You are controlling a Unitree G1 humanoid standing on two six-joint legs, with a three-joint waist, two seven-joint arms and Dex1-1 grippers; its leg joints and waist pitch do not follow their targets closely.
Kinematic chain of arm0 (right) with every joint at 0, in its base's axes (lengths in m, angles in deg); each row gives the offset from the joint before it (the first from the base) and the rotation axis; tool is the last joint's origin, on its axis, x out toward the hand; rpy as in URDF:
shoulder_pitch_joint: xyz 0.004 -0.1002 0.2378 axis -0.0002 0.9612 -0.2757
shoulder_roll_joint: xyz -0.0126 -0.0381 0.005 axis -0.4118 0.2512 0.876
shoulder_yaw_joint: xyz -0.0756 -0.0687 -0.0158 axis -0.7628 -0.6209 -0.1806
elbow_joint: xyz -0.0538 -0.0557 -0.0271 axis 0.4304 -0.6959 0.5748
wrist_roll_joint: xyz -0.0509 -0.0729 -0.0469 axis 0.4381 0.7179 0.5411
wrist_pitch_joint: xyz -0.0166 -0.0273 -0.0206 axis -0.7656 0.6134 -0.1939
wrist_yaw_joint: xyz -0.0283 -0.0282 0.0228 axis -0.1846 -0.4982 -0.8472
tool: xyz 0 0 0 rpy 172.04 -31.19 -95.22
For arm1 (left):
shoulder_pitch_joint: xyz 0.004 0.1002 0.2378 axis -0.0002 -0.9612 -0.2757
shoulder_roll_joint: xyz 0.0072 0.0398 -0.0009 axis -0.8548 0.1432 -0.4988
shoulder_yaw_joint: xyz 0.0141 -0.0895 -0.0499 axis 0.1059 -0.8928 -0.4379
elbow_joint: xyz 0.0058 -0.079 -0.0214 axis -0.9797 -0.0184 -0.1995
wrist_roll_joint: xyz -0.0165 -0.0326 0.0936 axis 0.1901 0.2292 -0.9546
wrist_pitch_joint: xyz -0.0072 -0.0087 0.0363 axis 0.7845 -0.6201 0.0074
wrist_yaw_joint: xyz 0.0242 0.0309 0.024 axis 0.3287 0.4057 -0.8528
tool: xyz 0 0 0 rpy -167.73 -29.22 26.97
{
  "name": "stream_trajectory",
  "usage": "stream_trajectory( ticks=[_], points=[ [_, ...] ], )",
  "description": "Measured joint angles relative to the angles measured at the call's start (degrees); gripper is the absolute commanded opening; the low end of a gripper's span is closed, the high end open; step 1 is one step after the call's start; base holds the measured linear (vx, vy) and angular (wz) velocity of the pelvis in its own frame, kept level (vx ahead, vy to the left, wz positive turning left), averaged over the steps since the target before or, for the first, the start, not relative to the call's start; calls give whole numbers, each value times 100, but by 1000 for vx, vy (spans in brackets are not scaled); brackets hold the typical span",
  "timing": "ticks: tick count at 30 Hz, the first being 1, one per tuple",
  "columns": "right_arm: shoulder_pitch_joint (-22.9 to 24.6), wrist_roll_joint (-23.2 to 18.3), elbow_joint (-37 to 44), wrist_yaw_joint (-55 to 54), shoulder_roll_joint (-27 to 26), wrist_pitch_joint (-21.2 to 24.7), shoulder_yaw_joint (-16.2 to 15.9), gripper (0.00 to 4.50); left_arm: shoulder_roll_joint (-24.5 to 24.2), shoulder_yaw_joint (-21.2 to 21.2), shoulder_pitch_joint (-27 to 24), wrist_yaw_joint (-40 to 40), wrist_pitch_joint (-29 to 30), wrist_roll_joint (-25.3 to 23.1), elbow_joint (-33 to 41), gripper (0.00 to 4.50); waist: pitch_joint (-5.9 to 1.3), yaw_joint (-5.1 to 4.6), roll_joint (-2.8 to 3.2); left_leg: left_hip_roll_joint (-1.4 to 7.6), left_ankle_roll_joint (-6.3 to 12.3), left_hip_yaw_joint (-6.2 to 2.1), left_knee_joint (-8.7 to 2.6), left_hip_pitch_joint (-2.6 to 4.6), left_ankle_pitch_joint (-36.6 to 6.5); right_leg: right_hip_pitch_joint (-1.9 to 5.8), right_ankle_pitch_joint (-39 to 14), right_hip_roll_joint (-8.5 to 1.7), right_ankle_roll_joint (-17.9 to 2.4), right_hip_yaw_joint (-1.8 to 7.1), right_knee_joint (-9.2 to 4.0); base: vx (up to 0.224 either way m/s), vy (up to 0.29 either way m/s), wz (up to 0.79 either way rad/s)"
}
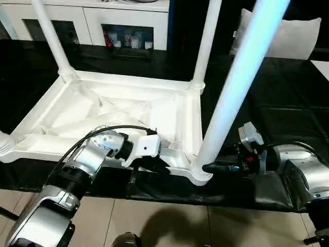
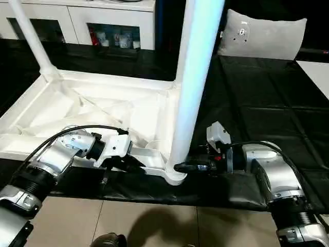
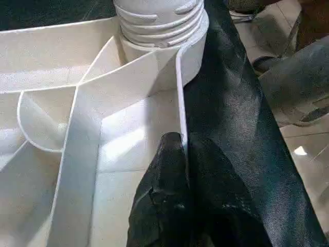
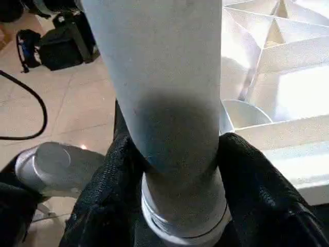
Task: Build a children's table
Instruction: Rotate leg to tighten
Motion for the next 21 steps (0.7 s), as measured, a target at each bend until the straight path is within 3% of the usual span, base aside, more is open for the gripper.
stream_trajectory(
  ticks=[9,12,16,19,21],
  points=[
    [304,-145,401,-625,-174,598,249,193,127,-65,31,205,402,-55,26,0,-2,-21,3,0,-1,0,1,6,1,0,1,0,-1,2,8,0,0,0],
    [319,49,490,-1664,-577,771,472,193,390,-247,120,906,936,-206,-93,0,-3,-70,-2,-1,-6,0,4,13,4,2,7,0,-11,5,7,0,0,0],
    [190,304,481,-2969,-1075,1033,743,191,782,-341,267,1722,1430,-373,-225,0,-5,-214,0,-10,-8,1,4,14,5,3,-5,-3,8,14,-26,0,0,0],
    [-38,597,486,-4427,-1867,1349,1032,191,1158,-507,458,2545,1843,-505,-454,0,-5,-312,-1,-11,-11,1,2,10,7,-15,-3,-3,6,14,-21,0,0,0],
    [-85,699,497,-5010,-2100,1363,1105,191,1377,-536,489,2917,2024,-557,-463,0,-6,-338,-2,-12,-11,1,0,12,6,-10,-2,-4,6,15,-23,0,0,0]
  ],
)
